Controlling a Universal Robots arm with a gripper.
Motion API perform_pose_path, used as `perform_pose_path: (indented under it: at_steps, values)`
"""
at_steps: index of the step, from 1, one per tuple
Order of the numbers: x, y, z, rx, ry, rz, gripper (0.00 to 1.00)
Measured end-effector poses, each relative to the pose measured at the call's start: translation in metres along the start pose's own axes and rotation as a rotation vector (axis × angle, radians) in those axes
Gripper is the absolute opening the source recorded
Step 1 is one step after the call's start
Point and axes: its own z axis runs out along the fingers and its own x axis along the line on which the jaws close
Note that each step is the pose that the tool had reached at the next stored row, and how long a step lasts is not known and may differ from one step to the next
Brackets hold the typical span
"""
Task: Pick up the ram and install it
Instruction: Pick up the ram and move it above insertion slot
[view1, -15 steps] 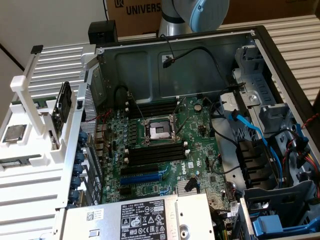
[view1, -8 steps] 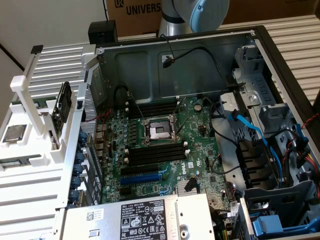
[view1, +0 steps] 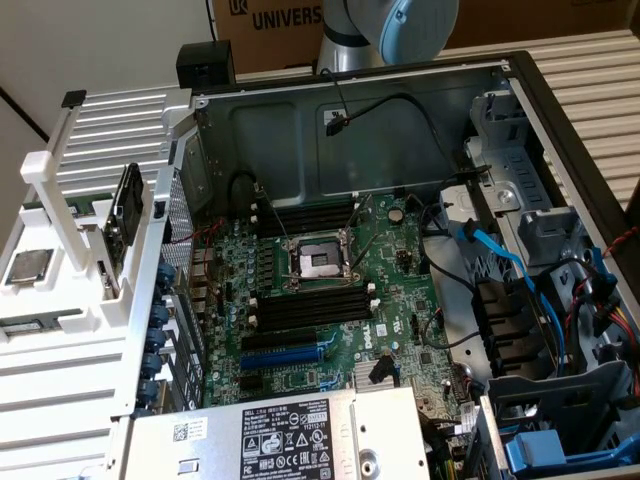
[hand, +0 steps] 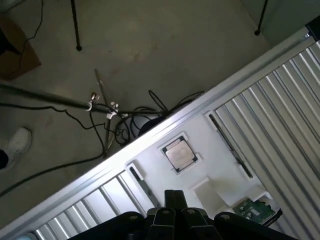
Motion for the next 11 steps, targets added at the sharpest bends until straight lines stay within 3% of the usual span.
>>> perform_pose_path:
  at_steps: [11]
  values:
    - [0.0, 0.0, 0.0011, -0.0055, 0.0049, -0.202, 0.1]
